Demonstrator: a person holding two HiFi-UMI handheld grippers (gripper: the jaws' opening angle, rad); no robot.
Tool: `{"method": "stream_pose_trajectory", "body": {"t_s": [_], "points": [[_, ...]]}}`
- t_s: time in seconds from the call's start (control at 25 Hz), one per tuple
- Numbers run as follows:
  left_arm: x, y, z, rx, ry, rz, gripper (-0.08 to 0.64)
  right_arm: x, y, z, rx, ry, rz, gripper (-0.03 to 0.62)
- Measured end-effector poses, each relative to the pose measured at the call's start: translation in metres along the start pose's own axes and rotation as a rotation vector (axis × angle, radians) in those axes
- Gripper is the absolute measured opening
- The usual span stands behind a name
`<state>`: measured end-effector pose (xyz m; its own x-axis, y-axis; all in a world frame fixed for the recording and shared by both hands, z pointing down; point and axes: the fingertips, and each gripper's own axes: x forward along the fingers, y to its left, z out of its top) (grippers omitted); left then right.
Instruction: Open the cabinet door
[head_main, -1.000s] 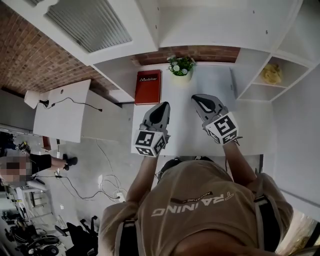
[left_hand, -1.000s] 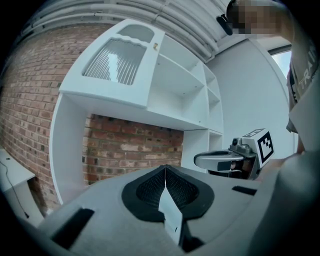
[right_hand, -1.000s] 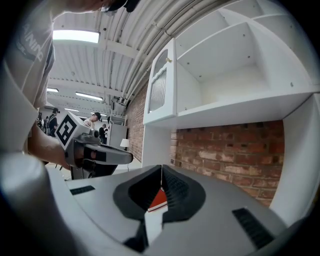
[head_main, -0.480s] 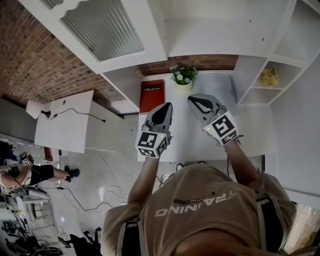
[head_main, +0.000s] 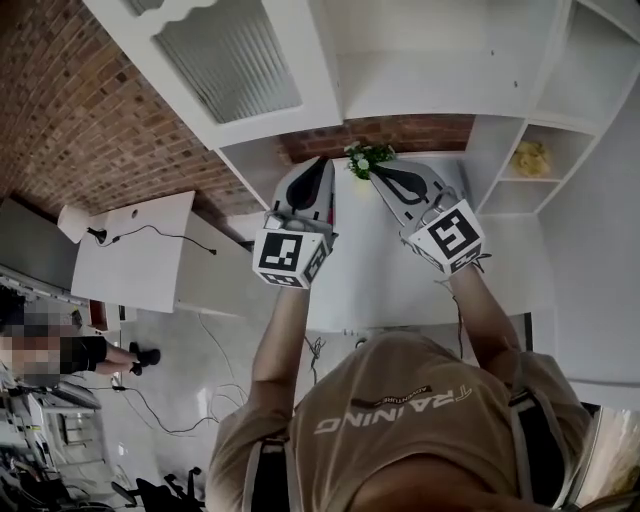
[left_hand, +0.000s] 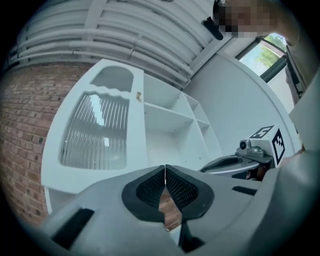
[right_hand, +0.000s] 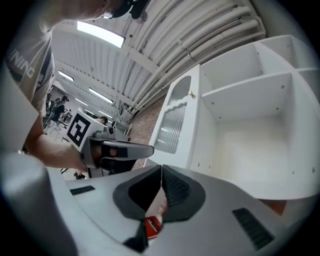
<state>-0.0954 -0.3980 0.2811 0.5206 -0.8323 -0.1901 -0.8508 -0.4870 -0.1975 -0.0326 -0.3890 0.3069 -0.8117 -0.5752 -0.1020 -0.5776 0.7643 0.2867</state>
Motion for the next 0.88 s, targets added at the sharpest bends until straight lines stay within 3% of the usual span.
{"method": "stream_pose_trajectory", "body": {"t_s": [0.2,0.32,0.64,0.88], "points": [[0.013,0.015,0.051,0.072,-0.068,0.023,0.011,0.004,-0.005,0.036,0.014,-0.064,0.014,0.012],[0.018,0.020,0.084,0.116,-0.134,0.028,0.150,0.006,-0.005,0.043,-0.014,-0.067,0.014,0.012],[0.035,0.038,0.174,0.241,-0.276,0.046,0.150,0.000,-0.005,0.049,-0.039,-0.056,-0.003,0.012],[0.063,0.051,0.209,0.320,-0.293,0.068,0.150,-0.006,-0.009,0.053,-0.053,-0.064,-0.030,0.012]]}}
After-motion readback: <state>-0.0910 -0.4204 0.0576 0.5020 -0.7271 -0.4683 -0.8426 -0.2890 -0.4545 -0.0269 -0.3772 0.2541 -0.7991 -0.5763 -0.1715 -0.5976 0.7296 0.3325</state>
